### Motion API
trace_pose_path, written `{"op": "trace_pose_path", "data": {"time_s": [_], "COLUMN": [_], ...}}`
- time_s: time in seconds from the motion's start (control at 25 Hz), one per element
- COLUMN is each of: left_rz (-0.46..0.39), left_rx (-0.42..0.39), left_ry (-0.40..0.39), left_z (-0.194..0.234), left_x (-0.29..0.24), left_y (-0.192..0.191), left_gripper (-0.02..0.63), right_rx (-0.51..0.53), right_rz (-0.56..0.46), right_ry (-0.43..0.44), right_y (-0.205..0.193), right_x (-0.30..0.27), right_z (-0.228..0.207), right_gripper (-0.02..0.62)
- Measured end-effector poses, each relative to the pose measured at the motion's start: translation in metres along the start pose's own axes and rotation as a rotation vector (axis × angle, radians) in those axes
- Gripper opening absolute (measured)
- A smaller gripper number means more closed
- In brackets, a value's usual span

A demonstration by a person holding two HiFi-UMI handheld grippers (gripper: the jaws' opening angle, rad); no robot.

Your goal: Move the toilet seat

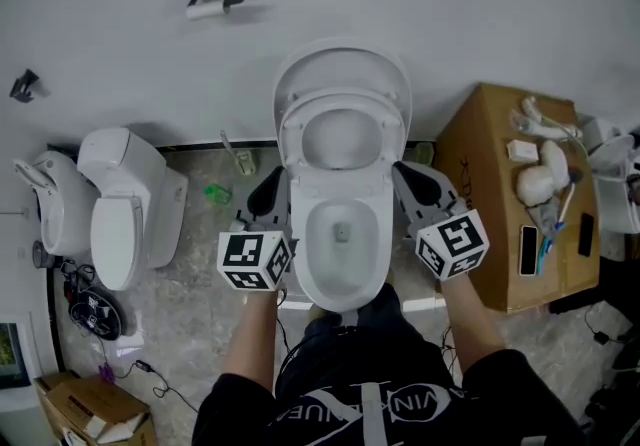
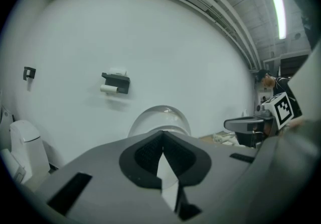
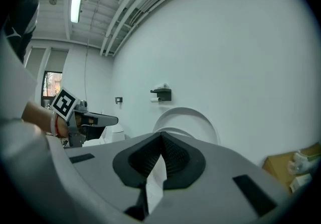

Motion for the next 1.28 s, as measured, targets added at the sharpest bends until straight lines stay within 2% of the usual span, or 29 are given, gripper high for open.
{"op": "trace_pose_path", "data": {"time_s": [0.4,0.68,1.0,1.28], "left_rz": [-0.010,-0.035,-0.065,-0.076], "left_rx": [0.008,-0.022,-0.074,-0.049], "left_ry": [-0.012,-0.015,-0.024,-0.004], "left_z": [-0.011,-0.016,-0.027,-0.020], "left_x": [0.048,0.074,0.088,0.093], "left_y": [-0.008,-0.004,0.001,0.003], "left_gripper": [0.003,0.003,0.003,0.003], "right_rx": [0.020,0.062,0.050,0.034], "right_rz": [-0.018,-0.011,-0.035,-0.034], "right_ry": [-0.008,-0.019,-0.011,-0.009], "right_y": [0.000,0.000,0.002,0.000], "right_x": [0.041,0.058,0.067,0.067], "right_z": [0.036,0.048,0.054,0.056], "right_gripper": [0.009,0.009,0.009,0.009]}}
Point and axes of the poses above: the fingertips, and each gripper's own axes: x backward along the fingers, z to its left, y out of its top, the point moved 7 cm from there along x, backward along the fingers, and after that the axes turned 3 degrees about y, right-handed, at the moved point
